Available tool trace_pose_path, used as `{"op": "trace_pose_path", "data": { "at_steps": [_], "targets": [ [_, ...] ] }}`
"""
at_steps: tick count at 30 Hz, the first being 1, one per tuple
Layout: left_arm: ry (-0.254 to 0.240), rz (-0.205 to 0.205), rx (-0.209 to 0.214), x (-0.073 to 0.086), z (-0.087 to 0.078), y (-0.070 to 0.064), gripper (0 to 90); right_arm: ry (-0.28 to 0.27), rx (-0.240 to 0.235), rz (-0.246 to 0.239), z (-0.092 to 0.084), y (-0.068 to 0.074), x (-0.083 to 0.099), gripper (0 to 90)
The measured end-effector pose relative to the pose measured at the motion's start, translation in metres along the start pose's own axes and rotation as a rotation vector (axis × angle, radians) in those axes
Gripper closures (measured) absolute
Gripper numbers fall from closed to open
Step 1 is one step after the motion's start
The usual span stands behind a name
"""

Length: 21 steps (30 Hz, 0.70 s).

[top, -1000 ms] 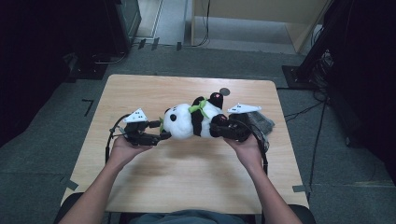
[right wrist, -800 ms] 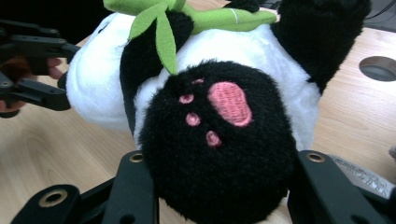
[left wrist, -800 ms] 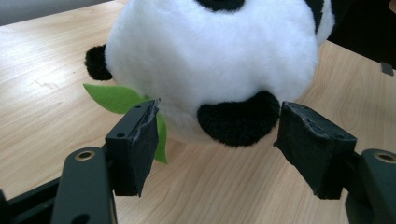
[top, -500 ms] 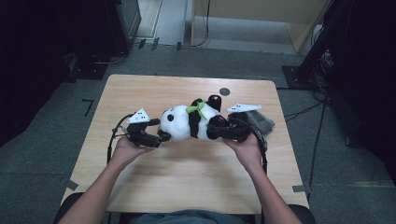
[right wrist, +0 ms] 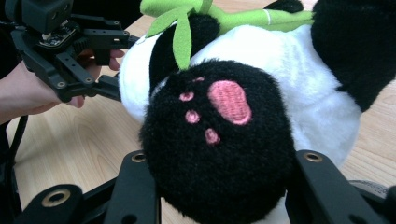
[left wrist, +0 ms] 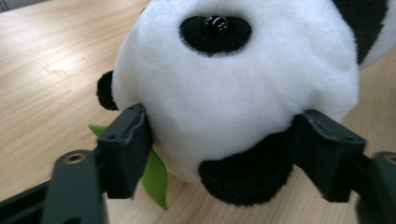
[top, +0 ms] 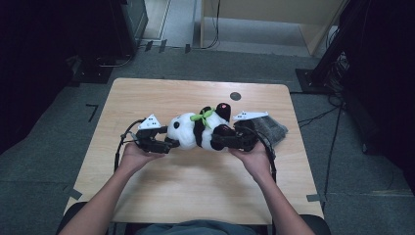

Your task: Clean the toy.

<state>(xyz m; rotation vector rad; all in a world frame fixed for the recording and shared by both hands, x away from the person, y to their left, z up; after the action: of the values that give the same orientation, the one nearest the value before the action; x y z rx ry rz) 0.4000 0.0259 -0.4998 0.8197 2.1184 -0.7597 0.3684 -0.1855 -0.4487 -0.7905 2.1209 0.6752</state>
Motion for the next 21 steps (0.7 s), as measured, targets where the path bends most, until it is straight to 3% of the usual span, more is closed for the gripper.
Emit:
{"op": "trace_pose_path", "data": {
  "at_steps": [10,16,21],
  "targets": [
    [0.014,-0.023,0.01,-0.002,-0.002,-0.002,55.4,-0.001,-0.002,0.01,-0.001,-0.004,0.001,60.0],
    [0.036,-0.053,0.059,-0.005,-0.008,-0.006,67.9,0.012,0.024,0.008,-0.001,-0.014,0.005,53.4],
    [0.034,-0.101,0.117,-0.008,-0.016,-0.007,71.1,-0.021,0.026,-0.012,-0.002,-0.018,0.006,44.8]
  ]
}}
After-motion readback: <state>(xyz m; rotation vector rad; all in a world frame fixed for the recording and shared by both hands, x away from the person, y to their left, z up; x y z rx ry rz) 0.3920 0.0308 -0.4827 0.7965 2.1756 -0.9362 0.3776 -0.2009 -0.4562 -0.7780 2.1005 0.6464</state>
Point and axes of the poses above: each handheld gripper's, and its own axes: z roughly forward along the jaws, x roughly out of its underside, y roughly to its left, the point moved 8 cm from there along z, roughly forward along the jaws, and after that the axes turned 9 degrees about -z, right-handed, at the moved point
